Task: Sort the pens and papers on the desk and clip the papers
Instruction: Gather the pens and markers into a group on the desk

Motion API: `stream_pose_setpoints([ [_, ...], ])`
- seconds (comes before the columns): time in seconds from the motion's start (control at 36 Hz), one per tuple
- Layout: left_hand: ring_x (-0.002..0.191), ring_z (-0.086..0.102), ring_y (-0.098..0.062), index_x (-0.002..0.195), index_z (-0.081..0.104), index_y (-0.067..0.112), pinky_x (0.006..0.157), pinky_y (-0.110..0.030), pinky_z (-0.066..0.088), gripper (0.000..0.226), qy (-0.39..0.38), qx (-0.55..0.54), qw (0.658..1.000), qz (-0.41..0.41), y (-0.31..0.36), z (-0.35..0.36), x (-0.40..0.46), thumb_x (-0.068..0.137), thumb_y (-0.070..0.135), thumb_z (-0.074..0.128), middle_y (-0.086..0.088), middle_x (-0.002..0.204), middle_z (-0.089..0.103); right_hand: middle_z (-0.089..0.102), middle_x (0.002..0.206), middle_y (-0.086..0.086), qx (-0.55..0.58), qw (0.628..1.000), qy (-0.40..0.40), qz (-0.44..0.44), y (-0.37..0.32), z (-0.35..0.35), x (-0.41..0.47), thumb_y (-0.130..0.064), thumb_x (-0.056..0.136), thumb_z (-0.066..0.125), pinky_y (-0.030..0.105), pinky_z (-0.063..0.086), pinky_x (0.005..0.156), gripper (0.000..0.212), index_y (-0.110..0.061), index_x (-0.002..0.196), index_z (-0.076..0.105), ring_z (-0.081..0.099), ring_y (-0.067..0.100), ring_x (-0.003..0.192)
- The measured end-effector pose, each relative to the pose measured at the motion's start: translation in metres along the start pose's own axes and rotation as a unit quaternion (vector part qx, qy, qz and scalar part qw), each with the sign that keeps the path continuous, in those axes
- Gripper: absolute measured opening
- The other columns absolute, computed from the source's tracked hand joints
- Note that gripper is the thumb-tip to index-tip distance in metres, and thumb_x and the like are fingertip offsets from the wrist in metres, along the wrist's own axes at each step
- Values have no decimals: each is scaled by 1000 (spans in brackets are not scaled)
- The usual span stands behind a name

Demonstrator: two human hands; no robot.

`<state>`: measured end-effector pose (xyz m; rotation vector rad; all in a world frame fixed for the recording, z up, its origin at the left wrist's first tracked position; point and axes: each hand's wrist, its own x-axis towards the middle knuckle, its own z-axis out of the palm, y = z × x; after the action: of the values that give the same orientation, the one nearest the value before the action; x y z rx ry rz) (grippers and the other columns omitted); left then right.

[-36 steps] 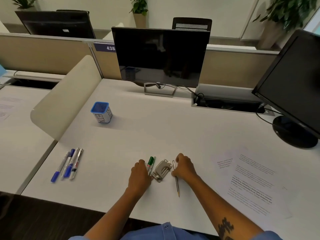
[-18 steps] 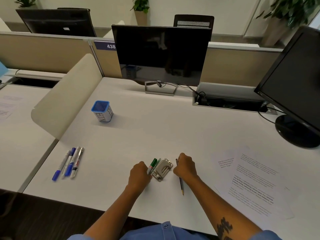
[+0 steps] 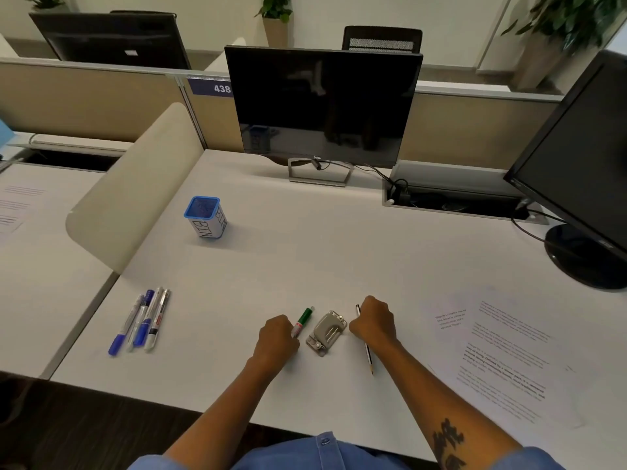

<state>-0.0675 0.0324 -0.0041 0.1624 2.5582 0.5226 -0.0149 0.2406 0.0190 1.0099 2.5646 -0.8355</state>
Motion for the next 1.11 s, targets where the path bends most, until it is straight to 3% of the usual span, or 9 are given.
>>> stream_pose_setpoints([
  [0.22,84,55,-23,101,61,12,71,-28,41,10,8,-7,1000,-5,-22,-20,4,93,18,62,-9,107,67,68,105,11,32,999,42,-10,-32,-8,9,-7,80,69,30,50,68,26,-6,104,61,69,32,93],
  [0.42,81,54,-21,93,60,12,69,-28,38,9,61,-29,998,-8,-58,-55,12,92,19,65,-2,91,59,65,96,7,85,992,59,-71,-90,2,10,-7,77,68,31,53,66,26,-8,102,59,67,28,85],
  [0.5,79,54,-21,94,62,9,66,-29,36,11,79,-29,996,-22,-79,-71,17,90,19,66,-2,88,59,63,94,4,104,989,42,-95,-119,18,5,-7,77,68,34,57,65,27,-8,102,59,65,25,81],
  [0.64,77,53,-22,99,65,4,67,-29,38,17,101,-24,993,-50,-115,-99,23,91,19,67,-4,88,59,65,98,3,131,984,-5,-120,-163,57,-9,-9,76,70,26,46,66,32,-11,108,62,62,23,81],
  [0.78,81,54,-20,105,64,5,71,-28,40,18,115,-29,988,-96,-170,-129,27,93,19,67,-3,91,59,68,103,5,142,979,-67,-130,-223,120,-30,-9,77,72,23,45,66,39,-11,115,63,62,22,82],
  [0.94,67,50,-9,106,63,8,56,-19,33,17,131,-32,983,-123,-187,-135,33,95,20,69,-3,88,60,69,110,7,155,976,-104,-113,-252,156,-39,-7,77,75,31,59,77,45,-12,120,62,70,25,93],
  [1.11,74,59,-16,102,66,7,68,-24,45,15,139,-39,982,-122,-189,-132,35,96,20,69,-4,83,61,69,111,7,176,974,-105,-101,-264,175,-43,-4,76,74,36,62,84,46,-13,120,60,70,26,95],
])
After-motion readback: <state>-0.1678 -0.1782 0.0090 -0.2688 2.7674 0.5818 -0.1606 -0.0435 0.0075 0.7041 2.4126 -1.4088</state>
